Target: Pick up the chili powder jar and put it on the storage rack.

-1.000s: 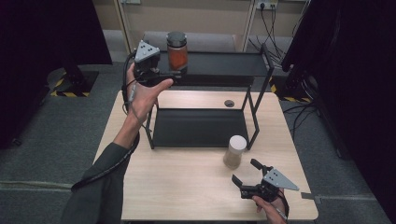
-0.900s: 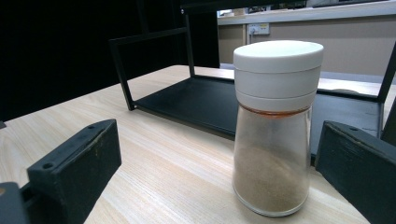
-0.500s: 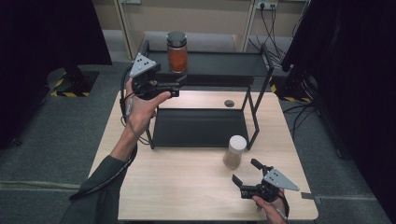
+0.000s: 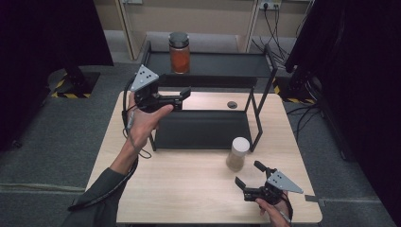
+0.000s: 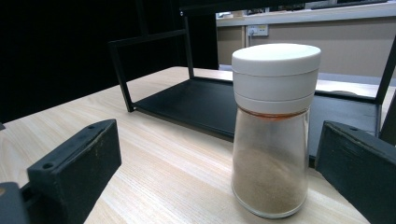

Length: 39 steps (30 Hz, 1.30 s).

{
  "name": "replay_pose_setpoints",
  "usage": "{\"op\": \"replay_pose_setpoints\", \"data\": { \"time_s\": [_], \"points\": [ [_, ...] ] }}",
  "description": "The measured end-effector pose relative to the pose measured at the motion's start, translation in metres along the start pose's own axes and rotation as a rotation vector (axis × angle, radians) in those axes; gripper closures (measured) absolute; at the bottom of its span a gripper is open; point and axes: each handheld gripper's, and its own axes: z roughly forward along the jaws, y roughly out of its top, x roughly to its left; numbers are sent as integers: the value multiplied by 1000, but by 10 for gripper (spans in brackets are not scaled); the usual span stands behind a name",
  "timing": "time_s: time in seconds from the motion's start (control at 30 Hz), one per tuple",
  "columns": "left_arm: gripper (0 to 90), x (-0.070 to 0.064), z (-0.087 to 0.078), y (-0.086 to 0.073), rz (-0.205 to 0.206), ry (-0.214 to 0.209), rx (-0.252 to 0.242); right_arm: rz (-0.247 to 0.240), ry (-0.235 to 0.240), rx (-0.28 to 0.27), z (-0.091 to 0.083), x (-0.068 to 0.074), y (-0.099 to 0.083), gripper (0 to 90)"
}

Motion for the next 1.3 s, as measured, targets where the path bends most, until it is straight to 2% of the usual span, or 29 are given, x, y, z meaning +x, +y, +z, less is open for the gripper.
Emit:
{"op": "replay_pose_setpoints", "data": {
  "time_s": [0.4,0.57,0.87,1.3],
  "points": [
    [22,-4,-11,-29,-17,-68,-10,3,0,-2,0,0,0,6],
    [22,-7,-18,-40,-5,-92,0,1,1,-5,0,0,0,6],
    [23,-13,-33,-64,-5,-125,-4,1,-1,-7,0,1,0,6],
    [22,-20,-50,-85,-2,-161,-25,-4,2,-5,0,2,0,6]
  ]
}}
